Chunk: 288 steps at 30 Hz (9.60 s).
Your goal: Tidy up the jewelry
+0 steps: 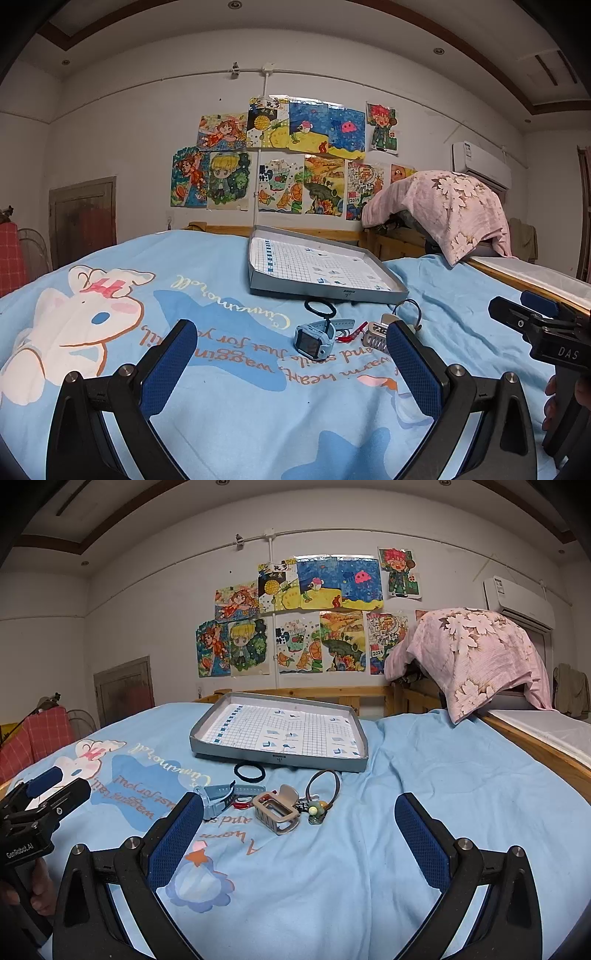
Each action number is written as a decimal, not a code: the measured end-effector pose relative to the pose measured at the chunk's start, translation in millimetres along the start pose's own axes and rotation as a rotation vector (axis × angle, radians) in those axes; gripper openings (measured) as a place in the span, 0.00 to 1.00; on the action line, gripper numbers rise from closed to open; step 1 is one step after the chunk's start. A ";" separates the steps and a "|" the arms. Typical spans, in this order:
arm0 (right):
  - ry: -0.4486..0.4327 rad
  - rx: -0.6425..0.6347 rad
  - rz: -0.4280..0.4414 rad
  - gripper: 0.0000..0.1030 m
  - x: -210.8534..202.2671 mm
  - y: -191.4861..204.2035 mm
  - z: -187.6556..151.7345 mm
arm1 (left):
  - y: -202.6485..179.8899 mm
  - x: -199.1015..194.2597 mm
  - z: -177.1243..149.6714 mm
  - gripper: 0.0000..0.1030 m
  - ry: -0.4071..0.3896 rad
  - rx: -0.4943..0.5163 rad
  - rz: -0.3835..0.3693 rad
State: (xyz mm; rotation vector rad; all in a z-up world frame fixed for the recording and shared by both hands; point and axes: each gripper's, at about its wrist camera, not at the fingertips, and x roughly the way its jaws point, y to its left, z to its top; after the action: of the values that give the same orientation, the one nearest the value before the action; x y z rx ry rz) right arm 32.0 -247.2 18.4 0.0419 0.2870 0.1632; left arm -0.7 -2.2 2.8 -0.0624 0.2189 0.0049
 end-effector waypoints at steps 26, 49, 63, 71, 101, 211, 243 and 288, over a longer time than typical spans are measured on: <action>0.004 -0.007 0.004 0.99 -0.3 2.3 -0.7 | -2.3 -1.8 2.4 1.00 0.000 0.002 0.003; 0.007 -0.010 0.004 0.99 -0.1 2.7 -0.6 | -2.4 -1.4 2.2 1.00 0.001 0.004 0.003; 0.010 -0.010 0.004 0.99 0.5 3.0 0.1 | -3.0 -1.4 2.8 1.00 0.002 0.005 0.003; 0.001 -0.011 0.007 0.99 -2.5 4.9 -6.0 | -3.1 -0.9 3.2 1.00 0.005 0.003 0.002; 0.042 -0.020 0.126 0.99 142.6 4.5 49.2 | 18.8 144.4 43.3 1.00 0.209 -0.053 -0.041; 0.316 -0.029 0.465 0.46 203.2 14.7 -28.0 | 26.9 203.5 -32.4 0.53 0.445 -0.132 -0.334; 0.346 -0.006 0.276 0.46 342.2 45.8 63.7 | 33.8 329.4 65.6 0.53 0.390 -0.113 -0.122; -0.105 0.018 0.086 0.99 50.8 -25.7 33.0 | -17.3 71.9 33.7 1.00 -0.095 -0.014 -0.026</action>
State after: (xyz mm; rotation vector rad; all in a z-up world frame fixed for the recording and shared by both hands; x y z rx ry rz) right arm 93.4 -264.6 34.2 0.0806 0.1818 0.2430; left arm 77.0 -17.5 21.1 -0.0789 0.1228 -0.0164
